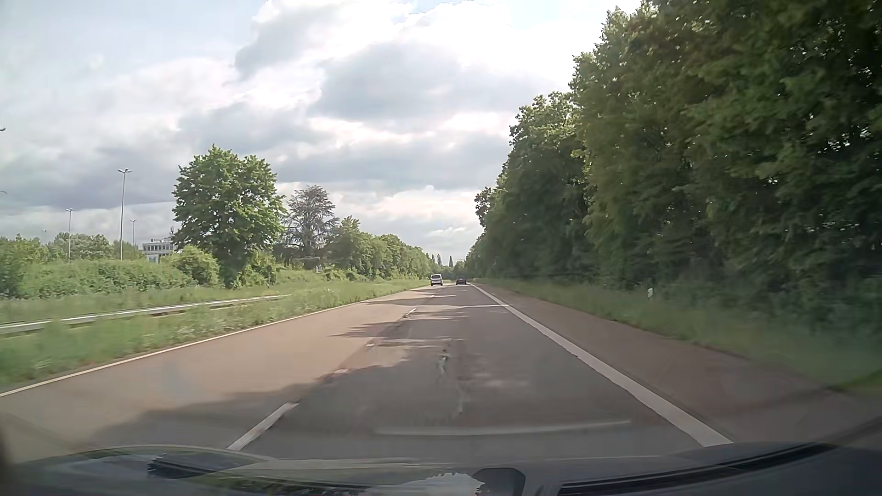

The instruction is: Follow the waypoints while adhering to traffic rules and regulations

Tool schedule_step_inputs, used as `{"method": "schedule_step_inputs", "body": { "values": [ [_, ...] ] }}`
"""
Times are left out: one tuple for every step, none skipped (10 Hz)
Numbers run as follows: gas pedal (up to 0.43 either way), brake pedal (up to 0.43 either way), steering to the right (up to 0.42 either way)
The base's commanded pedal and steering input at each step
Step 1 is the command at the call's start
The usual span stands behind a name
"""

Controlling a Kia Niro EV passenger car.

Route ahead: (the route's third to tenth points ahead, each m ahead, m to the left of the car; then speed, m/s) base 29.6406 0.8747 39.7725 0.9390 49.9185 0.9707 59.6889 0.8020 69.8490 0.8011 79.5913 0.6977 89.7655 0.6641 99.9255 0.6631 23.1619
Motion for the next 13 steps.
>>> {"method": "schedule_step_inputs", "body": {
  "values": [
    [0.209, 0.000, 0.003],
    [0.209, 0.000, 0.002],
    [0.209, 0.000, 0.003],
    [0.209, 0.000, 0.002],
    [0.209, 0.000, 0.002],
    [0.209, 0.000, 0.002],
    [0.209, 0.000, 0.002],
    [0.197, 0.000, 0.003],
    [0.197, 0.000, 0.002],
    [0.197, 0.000, 0.003],
    [0.197, 0.000, 0.003],
    [0.197, 0.000, 0.002],
    [0.197, 0.000, 0.002]
  ]
}}
